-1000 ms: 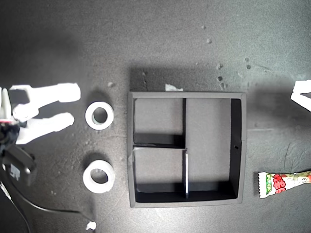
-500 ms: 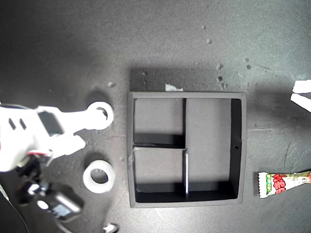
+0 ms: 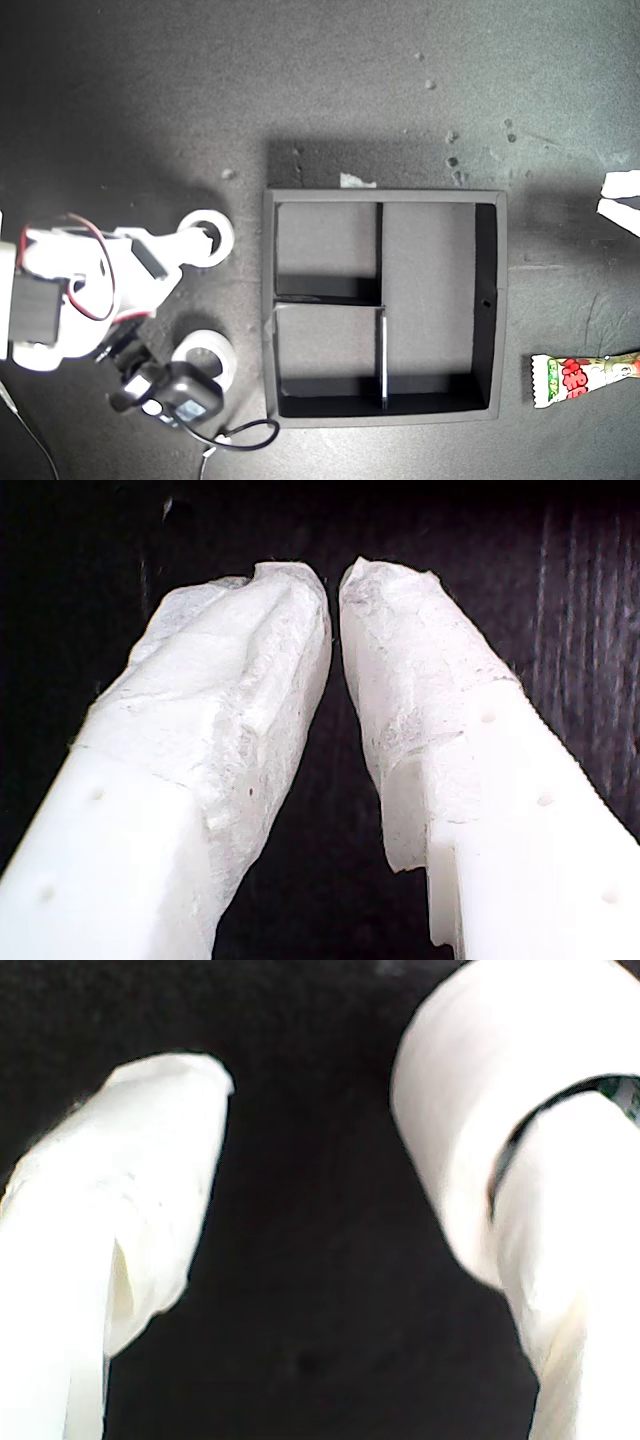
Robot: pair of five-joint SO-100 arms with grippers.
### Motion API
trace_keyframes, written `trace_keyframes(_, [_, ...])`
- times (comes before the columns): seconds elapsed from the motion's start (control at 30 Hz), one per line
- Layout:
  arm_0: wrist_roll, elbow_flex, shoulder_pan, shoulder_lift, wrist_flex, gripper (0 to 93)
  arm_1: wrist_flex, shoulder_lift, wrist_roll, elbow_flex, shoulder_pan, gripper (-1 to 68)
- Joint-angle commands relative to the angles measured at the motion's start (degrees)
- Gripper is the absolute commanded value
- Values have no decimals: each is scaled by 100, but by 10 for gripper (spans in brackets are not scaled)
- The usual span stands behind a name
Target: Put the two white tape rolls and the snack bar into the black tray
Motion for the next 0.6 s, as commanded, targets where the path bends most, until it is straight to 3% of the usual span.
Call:
trace_keyframes(0.0, [-53,-281,26,-193,-193,196,-53,44,-2382,70,9,13])
trace_keyframes(0.1, [-105,-334,-97,-571,-396,170,-571,44,-2610,62,-132,50])
trace_keyframes(0.27, [-404,-431,-554,-1037,-378,3,-1362,35,-3164,-615,-343,116])
trace_keyframes(0.57, [-202,-1011,-703,-809,334,1,-1811,-70,-3779,-1890,-791,173])
